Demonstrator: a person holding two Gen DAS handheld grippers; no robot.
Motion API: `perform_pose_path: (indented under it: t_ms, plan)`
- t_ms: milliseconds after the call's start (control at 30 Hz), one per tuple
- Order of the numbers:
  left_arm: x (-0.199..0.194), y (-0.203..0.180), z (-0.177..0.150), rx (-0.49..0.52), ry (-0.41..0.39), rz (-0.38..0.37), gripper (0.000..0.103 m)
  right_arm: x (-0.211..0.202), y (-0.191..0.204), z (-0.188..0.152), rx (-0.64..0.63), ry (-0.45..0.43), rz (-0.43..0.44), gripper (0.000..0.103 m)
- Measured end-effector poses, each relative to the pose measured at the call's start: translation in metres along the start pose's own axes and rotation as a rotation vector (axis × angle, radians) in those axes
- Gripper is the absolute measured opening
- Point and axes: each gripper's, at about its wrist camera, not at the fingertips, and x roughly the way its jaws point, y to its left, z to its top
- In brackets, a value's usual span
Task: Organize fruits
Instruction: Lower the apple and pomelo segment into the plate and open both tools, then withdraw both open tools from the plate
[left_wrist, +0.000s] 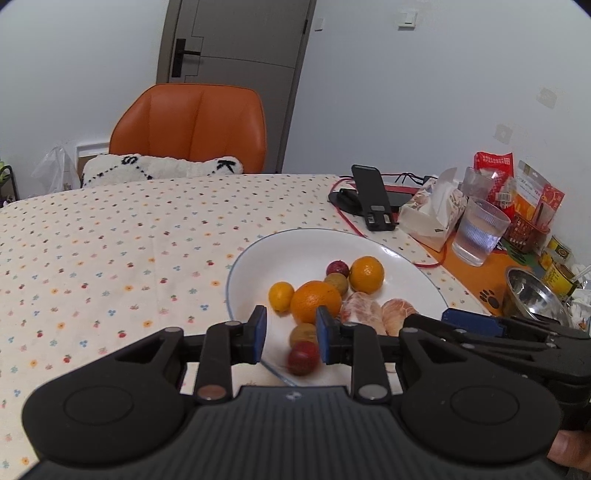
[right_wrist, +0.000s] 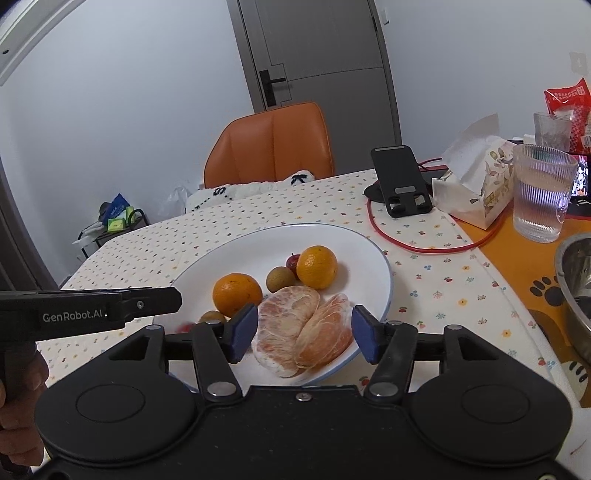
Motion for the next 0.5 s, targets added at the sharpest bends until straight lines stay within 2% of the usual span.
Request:
perform_pose_path:
  t_ms: [167,233,500]
  plan:
    - [-0.010,0.008,-0.002,-0.010,0.008,0.025,0.028,-0.004,0.006,0.000,-0.003,-0.001,0.012,0.059]
    - [-0.014,0.012,-0.002,-0.014,0.009,0.040,0.032,-0.008,0.009,0.001,-0.004,-0.007,0.016,0.062]
    - [-0.042,0.022,-0.003,-0.025,-0.032,0.098,0.067,-0.024,0.019,0.005,-0.017,-0.035,0.025,0.069]
